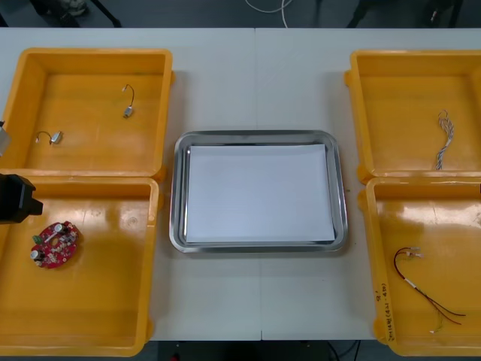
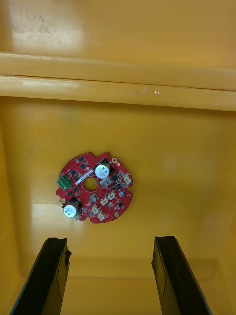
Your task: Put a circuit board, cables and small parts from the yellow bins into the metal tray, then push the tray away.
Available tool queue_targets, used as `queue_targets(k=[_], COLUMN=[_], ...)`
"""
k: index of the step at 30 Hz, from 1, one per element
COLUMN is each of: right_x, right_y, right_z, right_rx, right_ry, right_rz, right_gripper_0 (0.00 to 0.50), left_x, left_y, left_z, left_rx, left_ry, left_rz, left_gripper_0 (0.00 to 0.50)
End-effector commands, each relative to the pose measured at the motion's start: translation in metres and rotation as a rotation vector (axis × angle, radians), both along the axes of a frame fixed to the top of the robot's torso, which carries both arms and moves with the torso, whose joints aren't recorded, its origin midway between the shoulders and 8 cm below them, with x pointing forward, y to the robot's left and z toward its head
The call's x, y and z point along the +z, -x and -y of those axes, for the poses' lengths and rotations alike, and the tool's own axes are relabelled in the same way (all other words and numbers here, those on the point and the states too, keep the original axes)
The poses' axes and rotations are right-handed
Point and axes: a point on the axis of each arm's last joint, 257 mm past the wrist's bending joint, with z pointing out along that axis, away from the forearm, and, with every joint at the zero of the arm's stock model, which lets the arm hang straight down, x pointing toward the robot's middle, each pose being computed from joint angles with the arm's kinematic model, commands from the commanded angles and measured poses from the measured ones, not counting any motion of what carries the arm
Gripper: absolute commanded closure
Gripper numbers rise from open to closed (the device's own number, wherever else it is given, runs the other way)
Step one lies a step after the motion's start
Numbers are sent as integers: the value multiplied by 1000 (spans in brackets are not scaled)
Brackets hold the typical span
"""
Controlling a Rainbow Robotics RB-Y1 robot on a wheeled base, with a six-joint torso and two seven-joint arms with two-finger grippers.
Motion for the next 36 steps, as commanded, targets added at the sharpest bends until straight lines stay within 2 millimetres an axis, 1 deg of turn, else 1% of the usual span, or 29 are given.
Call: queue_targets(k=[1,36], right_x=[16,16], right_y=[1,1], right_z=[17,17], right_rx=[4,4], right_ry=[35,35], right_rz=[25,25], right_gripper_0=[0,0], left_x=[9,9], left_y=[5,5], left_z=[-11,-11], left_rx=[-82,-82], left_ry=[-83,-83], left_rz=[7,7], left_gripper_0=[0,0])
